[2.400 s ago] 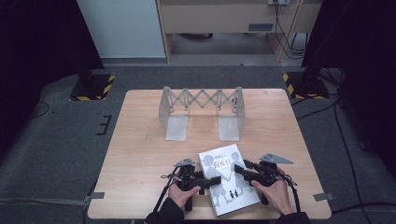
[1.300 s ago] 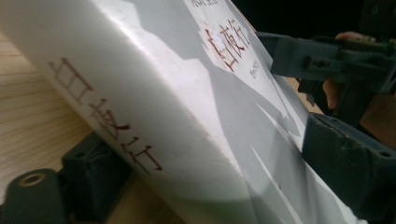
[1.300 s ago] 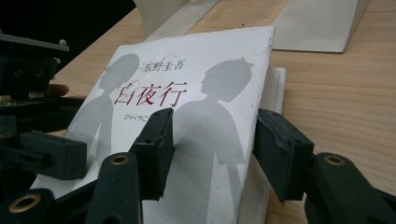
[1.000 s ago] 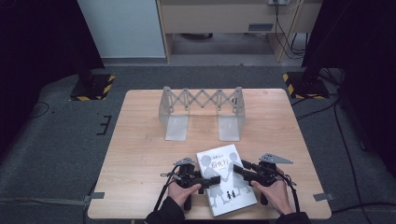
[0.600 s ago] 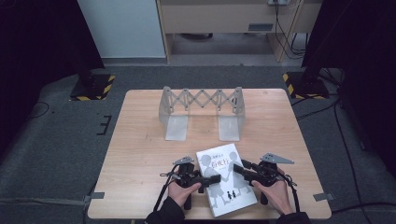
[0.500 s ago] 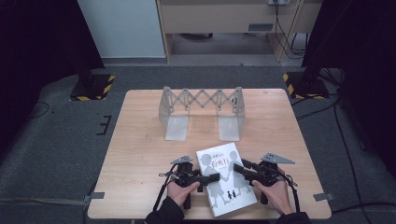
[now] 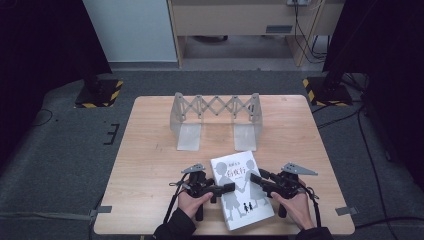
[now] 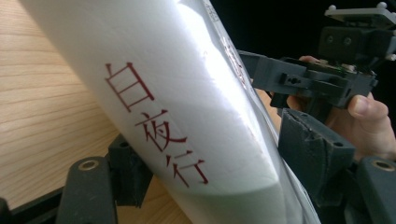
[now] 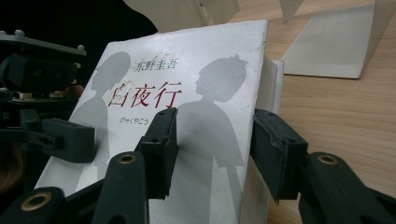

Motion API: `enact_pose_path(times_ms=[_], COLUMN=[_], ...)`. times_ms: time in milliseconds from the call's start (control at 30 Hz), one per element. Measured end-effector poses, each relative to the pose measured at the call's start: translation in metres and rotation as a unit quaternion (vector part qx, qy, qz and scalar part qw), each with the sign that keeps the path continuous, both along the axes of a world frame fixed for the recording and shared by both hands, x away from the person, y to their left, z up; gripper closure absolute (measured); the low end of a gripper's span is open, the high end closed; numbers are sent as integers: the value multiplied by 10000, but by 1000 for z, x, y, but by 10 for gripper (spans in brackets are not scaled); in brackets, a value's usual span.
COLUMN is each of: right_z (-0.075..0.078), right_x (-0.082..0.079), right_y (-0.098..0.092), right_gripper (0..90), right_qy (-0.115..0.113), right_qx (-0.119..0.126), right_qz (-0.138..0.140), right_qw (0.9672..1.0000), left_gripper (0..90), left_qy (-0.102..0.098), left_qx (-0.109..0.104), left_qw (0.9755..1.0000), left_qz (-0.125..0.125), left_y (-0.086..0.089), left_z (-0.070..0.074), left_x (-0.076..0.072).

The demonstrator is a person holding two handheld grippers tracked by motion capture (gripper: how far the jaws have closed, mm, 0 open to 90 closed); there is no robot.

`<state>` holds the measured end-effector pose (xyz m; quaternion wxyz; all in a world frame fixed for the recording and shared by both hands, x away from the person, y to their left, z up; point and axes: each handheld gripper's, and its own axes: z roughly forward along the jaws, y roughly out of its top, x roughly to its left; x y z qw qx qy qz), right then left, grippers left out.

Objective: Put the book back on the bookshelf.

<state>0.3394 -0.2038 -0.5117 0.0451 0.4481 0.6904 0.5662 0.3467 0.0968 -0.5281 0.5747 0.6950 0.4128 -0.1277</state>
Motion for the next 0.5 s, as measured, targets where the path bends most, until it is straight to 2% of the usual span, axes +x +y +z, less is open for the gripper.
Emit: enact_pose_path(times_ms=[67,100,133,233,300,367,500], right_z=[0,1,3,3,3,4,7], right_x=[0,-2,-2,-2,-2,-2,-1], right_y=[2,4,4,3,3,2,-5], right_gripper=[528,526,527,529,532,542,493], right_qy=[-57,-57,-61,-105,-129,-211,-280], right_qx=[47,54,57,152,160,129,281], right_qz=[110,158,135,126,154,152,49], right_qw=[9999,9998,9999,9998,9997,9996,9992], left_gripper=[289,310,329,345,360,373,403], left_qy=[26,30,17,-78,8,8,133], left_qx=[-8,-123,-148,-103,-152,-175,-266], left_qw=[9999,9999,9999,9999,9999,9998,9994], left_qz=[-98,-55,-42,12,67,76,155], left_y=[-6,-4,-4,-4,-2,0,6], left_z=[-1,0,2,5,6,7,10], left_x=[-3,-3,-3,-4,-4,-4,-2])
